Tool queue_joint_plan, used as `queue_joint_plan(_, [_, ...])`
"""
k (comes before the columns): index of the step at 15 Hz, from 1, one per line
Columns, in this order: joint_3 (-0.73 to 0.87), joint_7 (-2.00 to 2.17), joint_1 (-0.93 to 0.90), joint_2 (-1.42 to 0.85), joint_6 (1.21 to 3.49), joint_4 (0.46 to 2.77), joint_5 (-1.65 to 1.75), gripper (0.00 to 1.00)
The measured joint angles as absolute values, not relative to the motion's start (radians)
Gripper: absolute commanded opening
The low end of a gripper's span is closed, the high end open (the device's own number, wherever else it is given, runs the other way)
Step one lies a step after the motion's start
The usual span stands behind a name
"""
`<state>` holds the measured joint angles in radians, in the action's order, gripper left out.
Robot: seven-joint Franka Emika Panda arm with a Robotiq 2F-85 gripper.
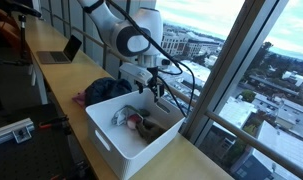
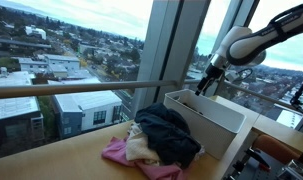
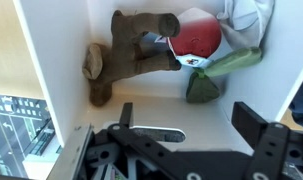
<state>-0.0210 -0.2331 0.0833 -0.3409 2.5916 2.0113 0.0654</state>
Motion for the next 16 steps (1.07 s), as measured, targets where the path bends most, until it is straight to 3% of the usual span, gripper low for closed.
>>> queue_joint_plan(8, [-0.027,-0.237,0.091,-0.562,2.587,1.894,0.060,1.00])
queue_joint_plan(16, [-0.081,-0.271,0.113,-0.593,2.451,1.893,-0.019,1.00])
